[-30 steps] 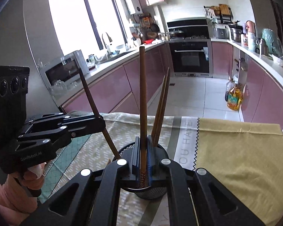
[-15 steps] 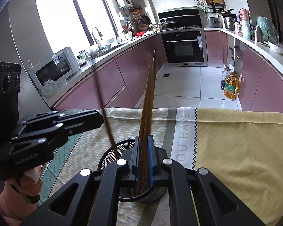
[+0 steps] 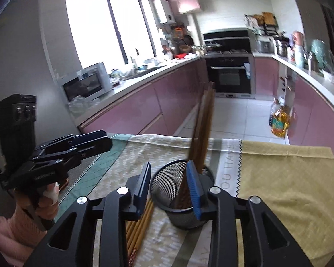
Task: Organize utensils
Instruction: 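Grasp a chopstick with the right gripper while the left gripper grasps another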
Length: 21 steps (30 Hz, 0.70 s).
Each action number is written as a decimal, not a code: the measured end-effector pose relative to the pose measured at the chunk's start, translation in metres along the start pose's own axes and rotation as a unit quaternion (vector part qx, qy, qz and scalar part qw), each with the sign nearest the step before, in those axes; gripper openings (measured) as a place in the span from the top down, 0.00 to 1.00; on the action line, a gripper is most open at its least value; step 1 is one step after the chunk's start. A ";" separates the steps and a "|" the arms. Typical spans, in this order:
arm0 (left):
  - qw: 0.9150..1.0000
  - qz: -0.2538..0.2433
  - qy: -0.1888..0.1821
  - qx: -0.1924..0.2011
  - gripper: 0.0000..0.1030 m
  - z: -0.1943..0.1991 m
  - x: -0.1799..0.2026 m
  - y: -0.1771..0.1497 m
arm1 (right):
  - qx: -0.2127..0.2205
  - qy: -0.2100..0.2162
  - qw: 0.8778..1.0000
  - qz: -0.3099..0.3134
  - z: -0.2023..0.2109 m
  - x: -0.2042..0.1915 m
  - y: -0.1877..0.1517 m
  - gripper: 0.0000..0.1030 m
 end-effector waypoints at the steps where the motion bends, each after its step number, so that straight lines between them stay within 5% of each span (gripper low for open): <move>1: 1.000 -0.001 0.009 -0.003 0.51 0.006 -0.003 -0.008 | -0.001 0.009 1.000 0.007 0.003 -0.007 -0.004 0.65; 13: 0.992 0.040 0.019 -0.117 0.48 0.010 -0.025 -0.111 | -0.118 0.016 0.993 -0.005 -0.041 -0.025 -0.083 0.64; 21: 0.986 0.049 0.015 -0.160 0.48 -0.002 -0.017 -0.141 | -0.158 0.002 0.987 -0.014 -0.060 -0.030 -0.109 0.64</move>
Point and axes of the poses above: each gripper's, at about its wrist camera, not at the fingertips, and z roughly against the way its jaws point, x to its right, y to its top, the point moved 1 cm from there along -z, roughly the way its jaws point, and after that the axes turned 8 degrees about x, right-handed, at the moved point
